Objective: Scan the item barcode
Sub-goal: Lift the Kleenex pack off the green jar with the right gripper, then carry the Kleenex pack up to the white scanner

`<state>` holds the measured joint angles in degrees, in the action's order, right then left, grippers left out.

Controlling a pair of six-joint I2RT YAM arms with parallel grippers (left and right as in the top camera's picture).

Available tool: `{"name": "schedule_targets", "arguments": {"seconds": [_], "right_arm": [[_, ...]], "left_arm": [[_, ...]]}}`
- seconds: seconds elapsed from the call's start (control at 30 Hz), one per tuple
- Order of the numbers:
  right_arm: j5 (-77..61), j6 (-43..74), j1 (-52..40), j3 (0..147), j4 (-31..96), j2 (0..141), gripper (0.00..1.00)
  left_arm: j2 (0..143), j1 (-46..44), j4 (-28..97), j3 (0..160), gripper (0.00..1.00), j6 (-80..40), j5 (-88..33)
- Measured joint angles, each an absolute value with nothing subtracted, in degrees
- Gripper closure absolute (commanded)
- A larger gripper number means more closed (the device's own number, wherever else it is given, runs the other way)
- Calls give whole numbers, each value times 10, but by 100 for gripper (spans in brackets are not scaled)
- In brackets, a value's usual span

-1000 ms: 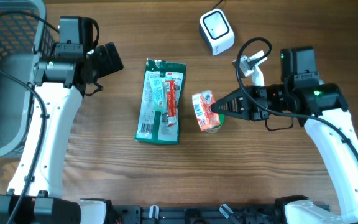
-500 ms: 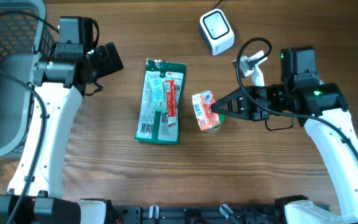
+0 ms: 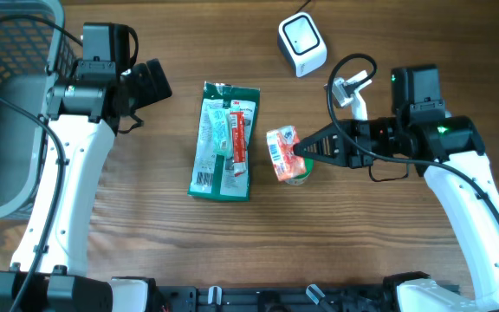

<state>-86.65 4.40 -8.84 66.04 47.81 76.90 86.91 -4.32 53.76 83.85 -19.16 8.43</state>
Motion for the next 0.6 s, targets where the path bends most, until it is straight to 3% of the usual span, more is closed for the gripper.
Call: {"name": "schedule_targets", "arguments": {"seconds": [0.6], "right_arm": [[-561,97,-88,661,506,769,96]], "left_arm": [[869,-43,538,839,0,-192,84]]}}
